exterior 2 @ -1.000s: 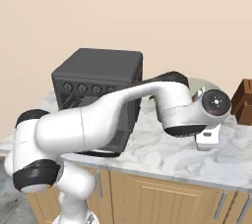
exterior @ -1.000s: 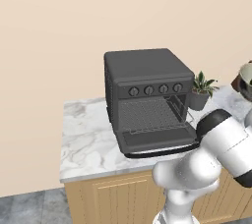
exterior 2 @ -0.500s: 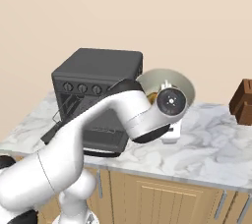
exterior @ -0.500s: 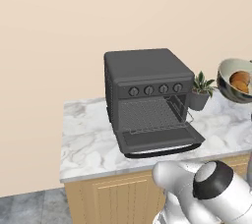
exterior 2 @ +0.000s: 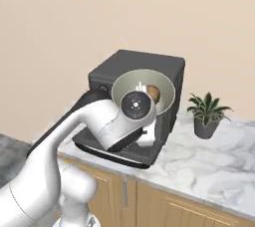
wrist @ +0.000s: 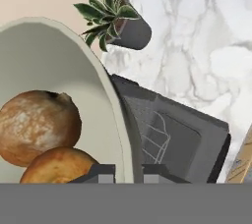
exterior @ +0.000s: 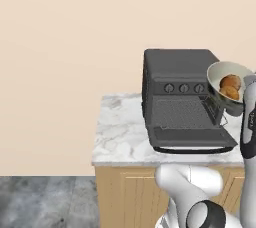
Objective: Pick up the heated bread from the toaster oven and place it in the bowl. Then move the bread bowl to the dining counter.
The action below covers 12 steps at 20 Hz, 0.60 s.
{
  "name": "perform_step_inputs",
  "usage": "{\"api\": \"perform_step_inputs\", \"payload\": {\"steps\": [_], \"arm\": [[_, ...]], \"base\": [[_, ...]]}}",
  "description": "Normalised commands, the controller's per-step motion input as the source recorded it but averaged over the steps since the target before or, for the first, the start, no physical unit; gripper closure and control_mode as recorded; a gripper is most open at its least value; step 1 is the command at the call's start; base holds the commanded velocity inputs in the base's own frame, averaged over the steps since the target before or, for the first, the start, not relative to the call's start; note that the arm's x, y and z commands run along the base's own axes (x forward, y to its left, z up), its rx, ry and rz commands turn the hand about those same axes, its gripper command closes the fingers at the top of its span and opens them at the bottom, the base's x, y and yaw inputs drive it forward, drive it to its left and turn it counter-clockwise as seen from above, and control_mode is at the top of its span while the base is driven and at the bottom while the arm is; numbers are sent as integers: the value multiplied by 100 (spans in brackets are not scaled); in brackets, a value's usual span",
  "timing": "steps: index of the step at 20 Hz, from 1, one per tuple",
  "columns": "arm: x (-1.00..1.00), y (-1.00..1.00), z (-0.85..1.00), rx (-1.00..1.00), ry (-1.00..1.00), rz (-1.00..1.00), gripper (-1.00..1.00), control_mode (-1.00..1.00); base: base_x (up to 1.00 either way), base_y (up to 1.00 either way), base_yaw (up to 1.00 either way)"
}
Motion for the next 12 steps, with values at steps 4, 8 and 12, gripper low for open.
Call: {"api": "perform_step_inputs", "payload": {"steps": [4, 8, 12], "arm": [[0, 0, 0, 0, 0, 0, 100, 100], [0, 0, 0, 0, 0, 0, 100, 100], [0, 0, 0, 0, 0, 0, 100, 100]], "base": [[-77, 0, 87], [-70, 0, 95], [-39, 17, 99]]}}
